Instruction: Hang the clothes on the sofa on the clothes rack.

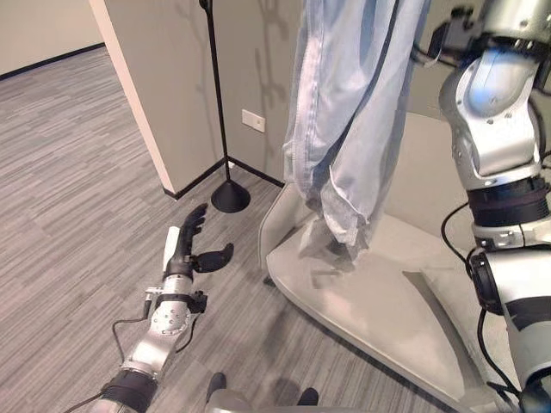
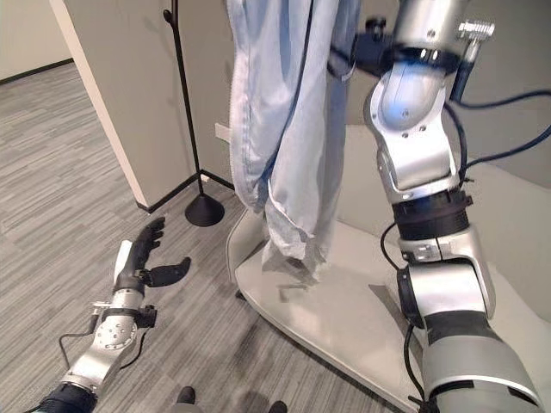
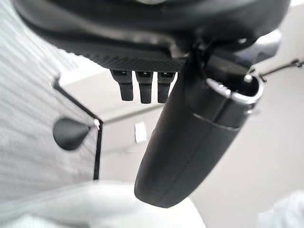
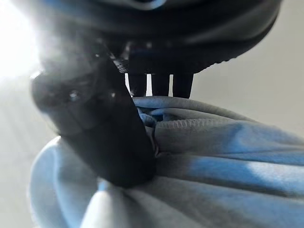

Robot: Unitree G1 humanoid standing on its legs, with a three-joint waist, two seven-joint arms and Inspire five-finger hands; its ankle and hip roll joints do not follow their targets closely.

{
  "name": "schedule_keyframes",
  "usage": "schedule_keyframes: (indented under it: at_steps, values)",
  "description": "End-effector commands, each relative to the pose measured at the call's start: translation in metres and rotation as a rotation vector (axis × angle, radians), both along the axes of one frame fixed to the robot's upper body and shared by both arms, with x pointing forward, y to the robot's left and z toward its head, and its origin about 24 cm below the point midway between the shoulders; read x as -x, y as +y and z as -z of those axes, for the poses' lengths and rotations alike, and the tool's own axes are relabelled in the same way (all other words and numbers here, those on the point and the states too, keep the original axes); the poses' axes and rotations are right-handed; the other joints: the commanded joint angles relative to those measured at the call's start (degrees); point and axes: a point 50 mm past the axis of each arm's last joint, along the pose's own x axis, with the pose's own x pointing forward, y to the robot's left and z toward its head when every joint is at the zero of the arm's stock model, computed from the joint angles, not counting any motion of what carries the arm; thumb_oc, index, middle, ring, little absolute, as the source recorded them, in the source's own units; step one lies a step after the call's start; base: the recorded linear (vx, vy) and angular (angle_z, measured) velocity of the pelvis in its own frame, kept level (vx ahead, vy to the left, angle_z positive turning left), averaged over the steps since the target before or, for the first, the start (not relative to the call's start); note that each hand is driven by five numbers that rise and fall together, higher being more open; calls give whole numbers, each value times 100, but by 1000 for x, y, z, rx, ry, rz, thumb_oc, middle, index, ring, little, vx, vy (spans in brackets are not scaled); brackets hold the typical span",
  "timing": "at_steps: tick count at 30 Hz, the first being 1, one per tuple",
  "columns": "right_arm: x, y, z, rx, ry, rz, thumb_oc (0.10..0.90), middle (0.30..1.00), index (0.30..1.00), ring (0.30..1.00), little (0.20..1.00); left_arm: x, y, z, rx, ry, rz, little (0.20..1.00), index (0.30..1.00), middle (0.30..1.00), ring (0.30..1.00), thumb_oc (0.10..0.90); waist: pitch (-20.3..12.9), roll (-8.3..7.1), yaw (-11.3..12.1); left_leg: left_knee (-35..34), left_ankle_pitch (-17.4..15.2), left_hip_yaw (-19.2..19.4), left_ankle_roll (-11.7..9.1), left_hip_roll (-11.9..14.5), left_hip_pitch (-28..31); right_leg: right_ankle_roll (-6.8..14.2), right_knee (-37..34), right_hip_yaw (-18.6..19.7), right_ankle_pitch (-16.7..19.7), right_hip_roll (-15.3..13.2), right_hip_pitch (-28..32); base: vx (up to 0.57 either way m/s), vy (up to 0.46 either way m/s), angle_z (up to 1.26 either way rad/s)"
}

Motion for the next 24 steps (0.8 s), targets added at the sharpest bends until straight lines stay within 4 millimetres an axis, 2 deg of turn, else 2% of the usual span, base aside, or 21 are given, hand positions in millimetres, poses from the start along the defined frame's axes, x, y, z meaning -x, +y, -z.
schedule_keyframes:
  at_steps: [1,4,5,6,7,9,10,11,14,15,17,18,19,24]
  values:
    - [21,12,-39,-76,-152,-112,400,300,300,300,300,-18,-33,-52,38,-256,246,900,900,900,900,800,-696,-276,33,-67,485,-242,-211,279,-579,382,33,299,-629,-280,492,-1,-3,-4]
    - [20,24,-45,-113,-146,-190,400,300,300,300,300,-20,-54,-53,82,-243,334,900,900,900,900,800,-725,-290,-14,-67,479,-230,-204,289,-585,380,33,310,-617,-270,484,0,0,0]
    - [23,32,-47,-141,-151,-283,400,300,300,300,300,-27,-63,-49,62,-227,343,900,900,900,900,800,-750,-311,-75,-67,480,-219,-211,293,-592,375,33,320,-607,-263,480,0,0,0]
    - [23,32,-47,-140,-152,-283,400,300,300,300,300,-28,-64,-49,62,-228,343,900,900,900,900,800,-748,-308,-74,-67,480,-222,-211,292,-597,376,33,317,-607,-263,477,0,0,0]
    - [28,43,-44,-144,-157,-393,400,300,300,300,300,-38,-76,-47,67,-209,333,900,900,900,900,800,-754,-333,-174,-67,483,-208,-218,291,-610,370,33,341,-594,-262,461,-2,-4,-3]
    - [30,45,-42,-139,-157,-431,400,300,300,300,300,-42,-83,-45,83,-196,333,900,900,900,900,800,-753,-330,-205,-67,483,-206,-218,289,-616,371,33,340,-588,-267,452,-2,-3,-2]
    - [36,54,-34,-124,-164,-525,400,300,300,300,300,-48,-100,-47,134,-178,357,900,900,900,900,800,-749,-338,-306,-67,481,-189,-225,283,-628,370,33,357,-570,-270,421,0,0,0]
    - [37,54,-33,-123,-163,-525,400,300,300,300,300,-49,-101,-47,136,-177,358,900,900,900,900,800,-752,-333,-301,-67,482,-191,-225,282,-633,370,33,355,-570,-271,418,0,0,0]
    - [42,66,-24,-94,-154,-624,400,300,300,300,300,-53,-132,-49,213,-137,436,900,900,900,900,800,-752,-338,-459,-67,465,-152,-221,278,-650,372,33,405,-529,-278,377,-17,5,-5]
    - [43,66,-24,-93,-153,-624,400,300,300,300,300,-54,-133,-49,215,-137,437,900,900,900,900,800,-753,-334,-451,-67,464,-149,-220,277,-652,373,33,407,-528,-280,373,-14,8,-5]
    - [45,73,-20,-75,-145,-665,400,300,300,300,300,-57,-148,-47,207,-112,461,900,900,900,900,800,-762,-338,-553,-67,441,-112,-211,270,-646,376,33,480,-476,-289,337,-13,15,-11]
    - [48,78,-16,-58,-136,-694,400,300,300,300,300,-60,-157,-44,246,-74,435,411,411,411,411,474,-760,-351,-641,-67,423,-68,-204,270,-634,381,33,552,-440,-295,315,-16,23,-20]
    - [48,80,-13,-50,-123,-705,400,300,300,300,300,-62,-158,-44,266,-63,420,300,300,300,300,400,-754,-350,-683,-67,414,-38,-198,270,-621,385,33,589,-424,-298,303,-6,20,-29]
    - [47,70,-6,-24,-116,-682,400,300,300,300,300,-62,-148,-49,305,-92,376,300,300,300,300,400,-742,-378,-723,-67,386,35,-185,289,-567,396,33,661,-424,-285,301,14,1,-22]
